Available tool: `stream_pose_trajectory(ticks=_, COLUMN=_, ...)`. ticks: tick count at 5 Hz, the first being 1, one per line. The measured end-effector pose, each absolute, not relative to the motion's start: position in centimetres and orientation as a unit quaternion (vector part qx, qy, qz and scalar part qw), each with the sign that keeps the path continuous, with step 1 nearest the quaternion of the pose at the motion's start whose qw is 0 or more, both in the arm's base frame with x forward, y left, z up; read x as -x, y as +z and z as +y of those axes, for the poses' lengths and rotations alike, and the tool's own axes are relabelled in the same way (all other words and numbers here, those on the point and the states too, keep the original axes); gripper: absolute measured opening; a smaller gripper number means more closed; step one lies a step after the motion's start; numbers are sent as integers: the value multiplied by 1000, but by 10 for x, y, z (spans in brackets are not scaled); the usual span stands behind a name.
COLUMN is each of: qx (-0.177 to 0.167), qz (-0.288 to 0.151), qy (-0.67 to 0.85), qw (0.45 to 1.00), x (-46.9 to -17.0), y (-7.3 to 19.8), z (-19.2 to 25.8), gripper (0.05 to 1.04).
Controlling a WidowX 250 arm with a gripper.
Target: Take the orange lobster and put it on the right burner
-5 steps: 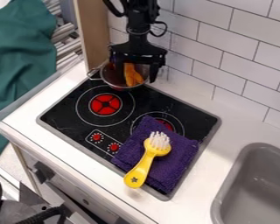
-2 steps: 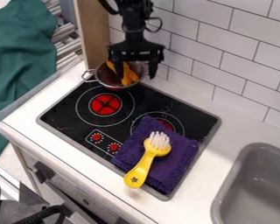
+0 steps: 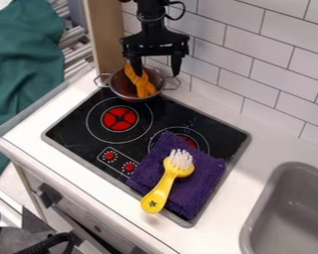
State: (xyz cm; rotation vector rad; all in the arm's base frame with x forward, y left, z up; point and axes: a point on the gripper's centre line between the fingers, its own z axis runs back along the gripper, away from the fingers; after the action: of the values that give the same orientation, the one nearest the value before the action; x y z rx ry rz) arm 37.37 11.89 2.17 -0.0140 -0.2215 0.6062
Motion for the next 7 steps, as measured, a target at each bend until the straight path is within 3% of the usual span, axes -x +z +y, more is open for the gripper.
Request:
stream_pose_trajectory(ticks=1, qx=1, qz=-114, qy=299, qw=947, x=-379, y=28, z=126, gripper=1001)
stream_pose_trajectory(ticks=4, qx=-17, qz=-91, qy=324, qw=941, x=-375, y=7, z=162, gripper=1001)
stream_pose_trajectory(ticks=6, qx=-21, qz=-41, qy=316, qw=948, x=-364, y=-24, z=160, gripper=1001)
stream_pose_trajectory(ticks=7, qx=-29, qz=-24, qy=310, qw=950, x=-361, y=-35, z=157, gripper=943)
